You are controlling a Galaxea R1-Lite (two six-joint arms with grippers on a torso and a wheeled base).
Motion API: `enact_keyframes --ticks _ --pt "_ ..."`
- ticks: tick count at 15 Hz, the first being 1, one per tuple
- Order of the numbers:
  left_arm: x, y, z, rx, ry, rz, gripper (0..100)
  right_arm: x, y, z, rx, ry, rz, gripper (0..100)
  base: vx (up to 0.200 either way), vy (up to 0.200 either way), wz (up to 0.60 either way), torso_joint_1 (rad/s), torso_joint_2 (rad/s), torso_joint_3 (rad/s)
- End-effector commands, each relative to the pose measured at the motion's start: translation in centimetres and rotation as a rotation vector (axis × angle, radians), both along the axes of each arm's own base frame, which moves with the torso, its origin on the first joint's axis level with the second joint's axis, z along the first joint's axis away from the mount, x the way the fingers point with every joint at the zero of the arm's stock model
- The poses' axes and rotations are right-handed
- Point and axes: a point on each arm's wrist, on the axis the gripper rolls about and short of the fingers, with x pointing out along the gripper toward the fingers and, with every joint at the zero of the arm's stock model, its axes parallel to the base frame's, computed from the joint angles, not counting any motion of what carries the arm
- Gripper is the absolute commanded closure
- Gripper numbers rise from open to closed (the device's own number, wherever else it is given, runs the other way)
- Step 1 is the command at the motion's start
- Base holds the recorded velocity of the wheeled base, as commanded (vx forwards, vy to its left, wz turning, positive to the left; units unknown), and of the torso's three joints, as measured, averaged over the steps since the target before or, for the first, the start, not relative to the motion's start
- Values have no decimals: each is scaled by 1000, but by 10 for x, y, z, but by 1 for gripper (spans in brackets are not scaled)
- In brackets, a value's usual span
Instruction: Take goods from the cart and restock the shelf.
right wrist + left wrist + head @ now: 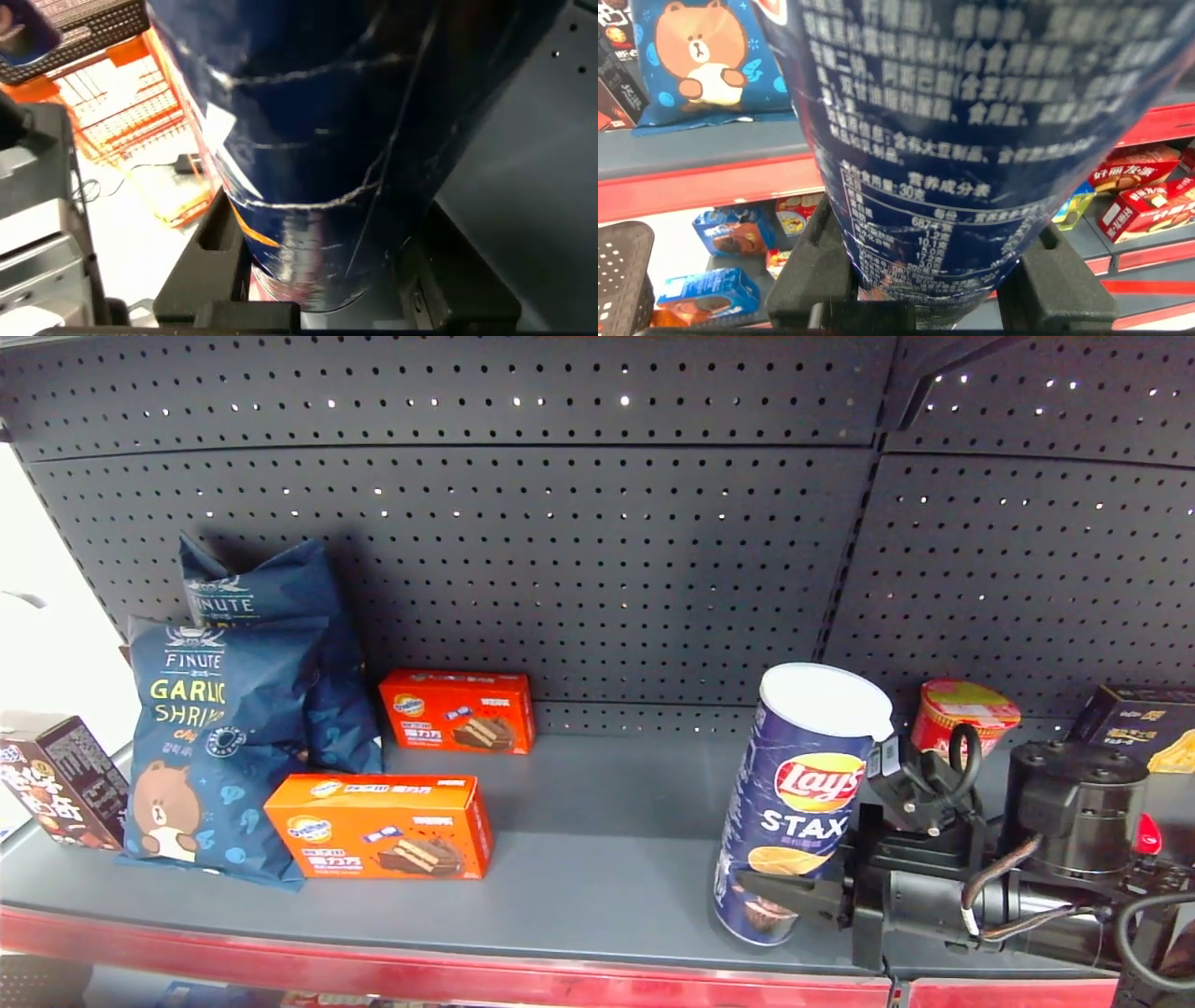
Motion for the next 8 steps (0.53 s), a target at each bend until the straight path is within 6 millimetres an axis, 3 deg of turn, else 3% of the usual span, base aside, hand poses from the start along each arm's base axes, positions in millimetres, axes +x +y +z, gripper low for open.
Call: enact_keyframes --ticks 1,8 --pt "0 0 0 1 2 0 100 9 5 -16 -20 33 -1 100 0 0 0 0 0 0" --pt "1 0 -3 0 12 1 100 18 10 -27 -34 55 0 100 0 0 0 0 0 0"
